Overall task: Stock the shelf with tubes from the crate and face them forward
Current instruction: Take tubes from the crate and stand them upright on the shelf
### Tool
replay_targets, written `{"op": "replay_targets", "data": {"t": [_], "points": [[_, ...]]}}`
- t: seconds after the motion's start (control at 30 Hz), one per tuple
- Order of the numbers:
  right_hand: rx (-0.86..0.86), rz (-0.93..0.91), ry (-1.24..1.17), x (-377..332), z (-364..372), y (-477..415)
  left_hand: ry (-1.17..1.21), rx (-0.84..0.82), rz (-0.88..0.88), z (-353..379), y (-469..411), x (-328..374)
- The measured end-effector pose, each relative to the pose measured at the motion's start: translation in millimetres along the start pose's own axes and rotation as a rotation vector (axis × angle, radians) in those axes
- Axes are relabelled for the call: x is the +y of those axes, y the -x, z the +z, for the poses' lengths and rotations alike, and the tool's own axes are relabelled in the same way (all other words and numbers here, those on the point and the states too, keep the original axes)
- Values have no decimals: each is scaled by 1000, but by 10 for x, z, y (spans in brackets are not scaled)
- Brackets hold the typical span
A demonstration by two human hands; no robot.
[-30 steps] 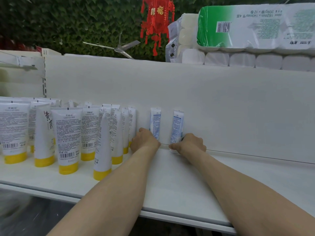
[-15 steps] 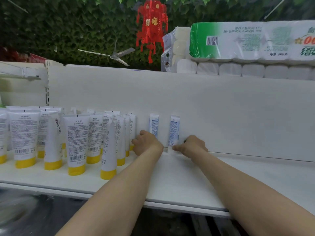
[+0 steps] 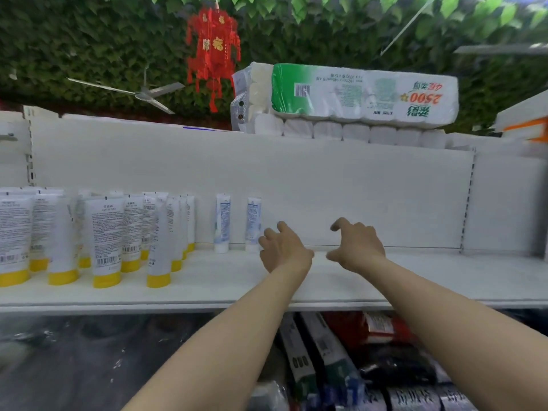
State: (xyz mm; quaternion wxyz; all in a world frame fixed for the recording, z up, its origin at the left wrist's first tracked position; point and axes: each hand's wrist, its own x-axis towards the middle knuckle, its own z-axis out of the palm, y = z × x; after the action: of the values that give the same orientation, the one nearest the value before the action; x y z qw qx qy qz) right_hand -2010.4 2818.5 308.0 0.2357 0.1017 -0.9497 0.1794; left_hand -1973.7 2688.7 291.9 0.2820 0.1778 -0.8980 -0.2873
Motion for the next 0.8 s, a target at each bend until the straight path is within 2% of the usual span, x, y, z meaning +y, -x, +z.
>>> {"op": "replay_targets", "data": {"t": [0.27, 0.6, 0.8], "points": [[13, 41, 25, 1170, -791, 618, 269, -96, 186, 246, 987, 838], [-45, 29, 173, 3266, -1704, 1651, 291, -178, 254, 1213, 2700, 2218], [-155, 92, 216, 4453, -1803, 2193, 251, -304, 271, 2034, 3548, 2765]]}}
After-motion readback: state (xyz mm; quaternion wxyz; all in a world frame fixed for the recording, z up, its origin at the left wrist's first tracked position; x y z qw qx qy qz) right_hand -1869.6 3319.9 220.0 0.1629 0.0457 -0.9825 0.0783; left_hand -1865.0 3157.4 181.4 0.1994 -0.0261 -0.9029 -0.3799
